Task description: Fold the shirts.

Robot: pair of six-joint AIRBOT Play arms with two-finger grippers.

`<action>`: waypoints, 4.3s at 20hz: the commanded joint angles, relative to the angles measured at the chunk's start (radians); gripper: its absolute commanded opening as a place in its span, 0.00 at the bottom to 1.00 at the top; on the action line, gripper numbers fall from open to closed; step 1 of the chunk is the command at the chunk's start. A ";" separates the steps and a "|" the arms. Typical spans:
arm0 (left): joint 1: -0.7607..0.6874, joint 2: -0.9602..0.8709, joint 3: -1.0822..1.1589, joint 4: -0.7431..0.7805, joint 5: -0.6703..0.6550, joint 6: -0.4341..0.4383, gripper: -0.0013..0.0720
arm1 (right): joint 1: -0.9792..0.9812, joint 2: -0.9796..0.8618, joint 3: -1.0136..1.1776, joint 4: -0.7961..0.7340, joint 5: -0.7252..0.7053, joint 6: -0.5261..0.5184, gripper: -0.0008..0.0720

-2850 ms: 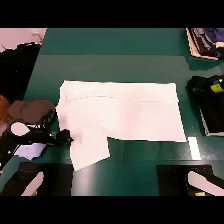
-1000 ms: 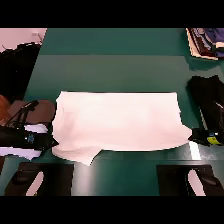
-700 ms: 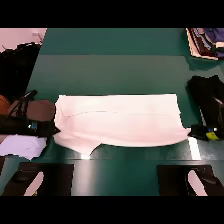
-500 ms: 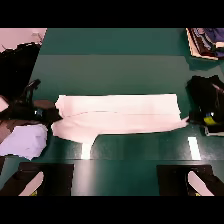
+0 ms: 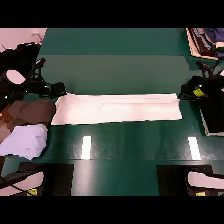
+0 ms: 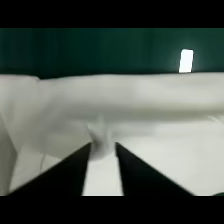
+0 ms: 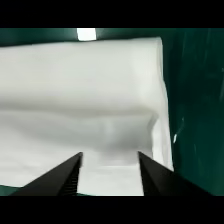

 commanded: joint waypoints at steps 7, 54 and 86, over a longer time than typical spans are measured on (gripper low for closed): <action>0.000 -0.046 0.067 -0.032 -0.112 0.011 0.05 | -0.229 -0.084 -0.071 0.209 0.074 -0.196 0.66; -0.115 -0.032 0.443 0.113 -0.090 -0.043 0.05 | 0.742 -0.074 0.332 0.739 -0.219 -0.347 0.03; 0.056 0.137 0.371 0.085 -0.174 -0.016 0.05 | 0.526 -0.318 -0.018 0.681 -0.253 -0.215 0.96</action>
